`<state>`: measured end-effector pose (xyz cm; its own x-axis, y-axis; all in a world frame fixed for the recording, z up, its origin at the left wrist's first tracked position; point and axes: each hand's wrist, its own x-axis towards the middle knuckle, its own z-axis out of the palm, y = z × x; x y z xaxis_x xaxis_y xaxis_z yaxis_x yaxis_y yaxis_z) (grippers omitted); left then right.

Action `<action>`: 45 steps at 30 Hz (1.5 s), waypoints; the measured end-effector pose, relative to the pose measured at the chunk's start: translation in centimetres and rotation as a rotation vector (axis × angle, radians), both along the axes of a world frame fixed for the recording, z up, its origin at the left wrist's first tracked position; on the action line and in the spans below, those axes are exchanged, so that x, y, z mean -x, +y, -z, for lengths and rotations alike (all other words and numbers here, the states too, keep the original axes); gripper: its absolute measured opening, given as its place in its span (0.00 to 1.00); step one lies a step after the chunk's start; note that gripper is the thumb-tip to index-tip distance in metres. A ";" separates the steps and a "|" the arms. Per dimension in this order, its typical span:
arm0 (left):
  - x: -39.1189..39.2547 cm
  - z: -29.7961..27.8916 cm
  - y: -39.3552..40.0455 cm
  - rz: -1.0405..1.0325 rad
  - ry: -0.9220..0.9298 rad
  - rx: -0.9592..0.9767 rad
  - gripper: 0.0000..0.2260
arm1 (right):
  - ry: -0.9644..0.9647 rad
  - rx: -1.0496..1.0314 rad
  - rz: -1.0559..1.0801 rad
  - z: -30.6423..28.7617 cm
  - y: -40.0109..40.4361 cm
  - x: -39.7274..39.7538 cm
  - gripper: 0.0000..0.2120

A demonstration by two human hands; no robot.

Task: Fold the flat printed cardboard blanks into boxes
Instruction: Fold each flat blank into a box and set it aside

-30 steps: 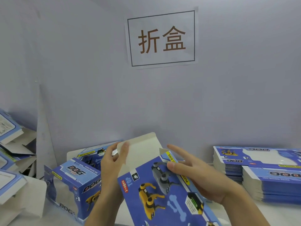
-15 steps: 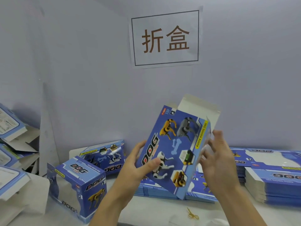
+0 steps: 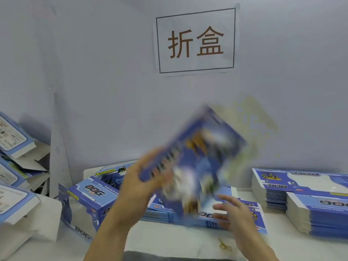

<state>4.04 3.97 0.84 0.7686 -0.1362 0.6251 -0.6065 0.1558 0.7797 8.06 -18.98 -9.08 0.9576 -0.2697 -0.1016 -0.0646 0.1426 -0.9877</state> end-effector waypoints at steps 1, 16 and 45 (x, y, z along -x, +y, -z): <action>-0.8 -0.1 0.8 -0.189 -0.015 0.149 0.25 | 0.018 0.028 -0.005 0.1 0.2 0.0 0.12; -4.9 11.3 -1.5 -0.395 0.327 -0.926 0.29 | -0.121 0.432 0.069 0.8 0.9 -0.1 0.12; -3.4 6.1 -2.2 -0.379 0.306 0.051 0.34 | -0.763 0.383 0.455 -6.4 -1.1 1.3 0.09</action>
